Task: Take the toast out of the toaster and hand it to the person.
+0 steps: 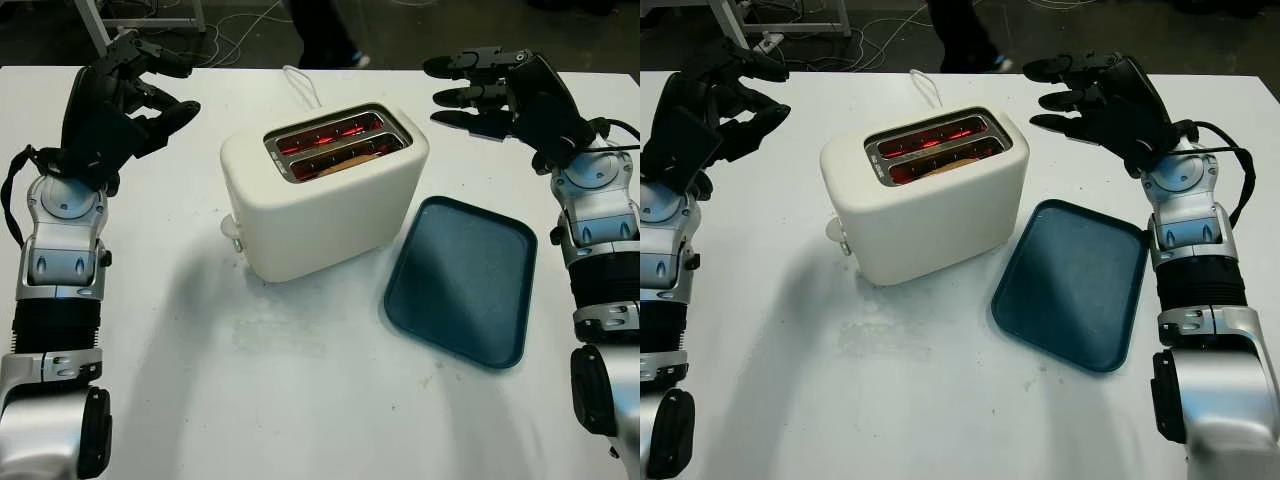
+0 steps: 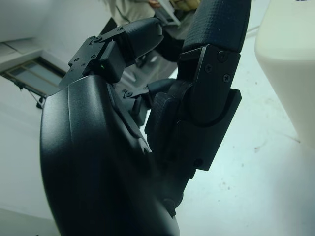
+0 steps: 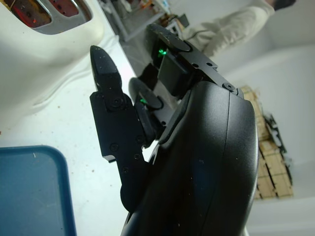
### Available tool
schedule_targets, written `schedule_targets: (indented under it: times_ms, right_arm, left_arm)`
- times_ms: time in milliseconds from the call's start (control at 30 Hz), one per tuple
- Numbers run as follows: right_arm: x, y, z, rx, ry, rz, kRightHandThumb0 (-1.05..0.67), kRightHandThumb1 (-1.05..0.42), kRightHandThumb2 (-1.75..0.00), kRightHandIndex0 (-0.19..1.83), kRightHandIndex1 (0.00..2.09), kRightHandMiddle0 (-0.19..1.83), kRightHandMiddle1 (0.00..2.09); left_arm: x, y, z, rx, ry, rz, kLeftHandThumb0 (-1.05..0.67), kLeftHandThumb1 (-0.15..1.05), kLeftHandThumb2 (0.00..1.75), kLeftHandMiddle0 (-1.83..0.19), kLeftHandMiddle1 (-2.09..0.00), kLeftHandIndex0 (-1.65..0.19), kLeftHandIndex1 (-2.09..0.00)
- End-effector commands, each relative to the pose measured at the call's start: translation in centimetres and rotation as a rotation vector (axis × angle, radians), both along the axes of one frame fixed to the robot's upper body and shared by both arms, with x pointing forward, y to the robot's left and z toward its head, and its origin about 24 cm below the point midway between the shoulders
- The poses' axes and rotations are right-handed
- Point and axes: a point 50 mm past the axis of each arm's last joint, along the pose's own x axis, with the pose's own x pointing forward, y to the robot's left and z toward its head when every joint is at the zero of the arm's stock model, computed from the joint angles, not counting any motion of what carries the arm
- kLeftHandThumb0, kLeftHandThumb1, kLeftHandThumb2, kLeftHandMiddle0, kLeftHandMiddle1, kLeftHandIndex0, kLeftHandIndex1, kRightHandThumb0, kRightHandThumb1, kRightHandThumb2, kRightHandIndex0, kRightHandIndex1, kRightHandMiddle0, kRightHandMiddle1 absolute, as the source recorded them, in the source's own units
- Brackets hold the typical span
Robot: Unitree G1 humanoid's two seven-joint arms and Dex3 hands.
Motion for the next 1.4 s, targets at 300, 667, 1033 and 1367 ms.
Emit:
schedule_targets:
  times_ms: [300,667,1033,1367]
  right_arm:
    - [-0.08,-0.01,0.74,-0.004,-0.034,0.01,-0.37,-0.87,0.0,0.86,0.03,0.79,0.01]
    - [-0.07,0.03,0.72,-0.004,-0.032,0.008,-0.36,-0.87,0.0,0.86,0.03,0.8,0.01]
    - [-0.07,0.07,0.65,0.007,-0.028,0.003,-0.35,-0.87,0.0,0.87,0.03,0.8,0.0]
    - [-0.11,0.09,0.7,-0.01,-0.032,0.003,-0.36,-0.87,0.0,0.87,0.03,0.8,0.0]
  left_arm:
    - [-0.32,0.26,0.22,0.011,-0.017,0.002,-1.05,0.92,0.11,-0.41,-1.28,-0.37,-1.14]
    - [-0.36,0.28,0.23,0.009,-0.011,0.001,-1.04,0.92,0.1,-0.41,-1.26,-0.37,-1.13]
    - [-0.45,0.26,0.26,0.007,-0.017,0.004,-1.02,0.92,0.09,-0.42,-1.26,-0.38,-1.11]
    - [-0.54,0.2,0.36,0.012,-0.022,0.003,-1.0,0.92,0.1,-0.41,-1.25,-0.37,-1.1]
